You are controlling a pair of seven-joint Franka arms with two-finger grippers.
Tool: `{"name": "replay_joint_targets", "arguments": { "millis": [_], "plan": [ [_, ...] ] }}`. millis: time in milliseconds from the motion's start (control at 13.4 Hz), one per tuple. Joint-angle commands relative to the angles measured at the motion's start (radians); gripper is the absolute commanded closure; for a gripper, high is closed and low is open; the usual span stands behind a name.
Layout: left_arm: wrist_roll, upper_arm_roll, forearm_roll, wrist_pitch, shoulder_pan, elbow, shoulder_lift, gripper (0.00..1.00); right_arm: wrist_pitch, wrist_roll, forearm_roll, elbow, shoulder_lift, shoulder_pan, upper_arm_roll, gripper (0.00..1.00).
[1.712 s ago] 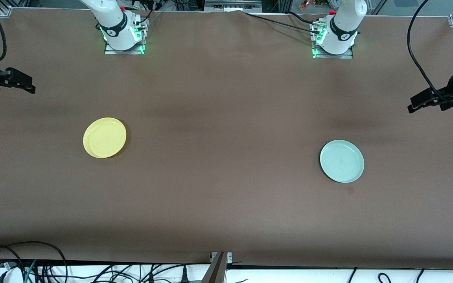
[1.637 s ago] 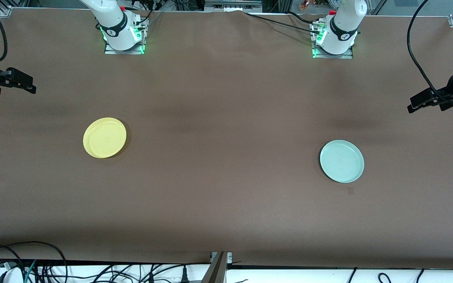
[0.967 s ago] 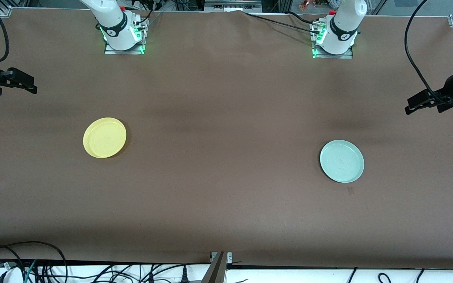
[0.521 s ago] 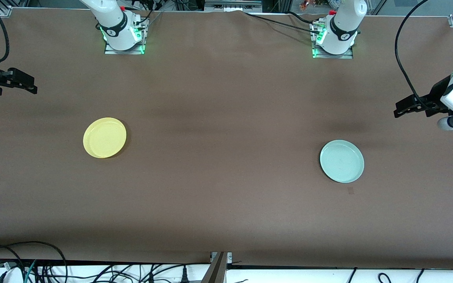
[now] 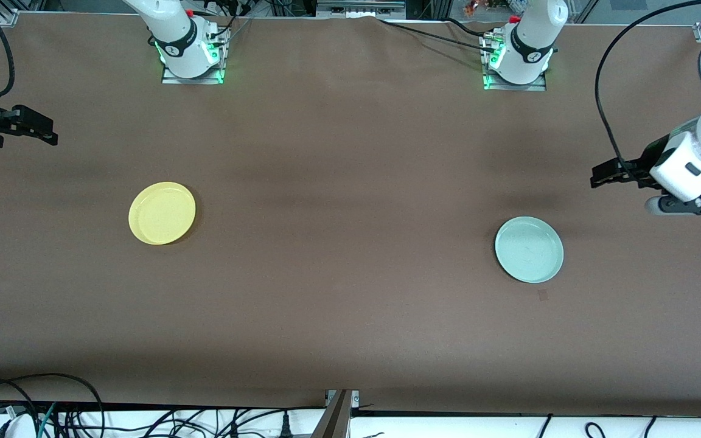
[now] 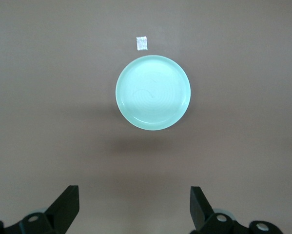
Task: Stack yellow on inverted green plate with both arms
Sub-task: 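Move the left gripper toward the pale green plate, then lower the left gripper and grasp the green plate's rim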
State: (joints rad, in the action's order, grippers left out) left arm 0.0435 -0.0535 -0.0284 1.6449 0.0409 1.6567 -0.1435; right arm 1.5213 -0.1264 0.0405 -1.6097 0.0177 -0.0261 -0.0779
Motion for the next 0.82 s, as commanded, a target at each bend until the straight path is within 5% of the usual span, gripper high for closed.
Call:
{"name": "replay_joint_targets", "arguments": {
  "millis": [0,372,744],
  "plan": [
    [-0.016,0.004,0.030,-0.007,-0.009,-0.011,-0.036,0.00,-0.015,0.007,0.004,0.010,0.001,-0.001,0.000,0.00],
    [-0.010,-0.002,0.154,0.070,-0.029,0.015,-0.160,0.00,-0.013,0.007,0.002,0.010,0.001,0.000,-0.003,0.00],
    [-0.024,-0.002,0.153,0.367,-0.001,0.167,-0.271,0.00,-0.020,0.007,0.002,0.007,-0.001,0.000,-0.006,0.00]
  ]
}}
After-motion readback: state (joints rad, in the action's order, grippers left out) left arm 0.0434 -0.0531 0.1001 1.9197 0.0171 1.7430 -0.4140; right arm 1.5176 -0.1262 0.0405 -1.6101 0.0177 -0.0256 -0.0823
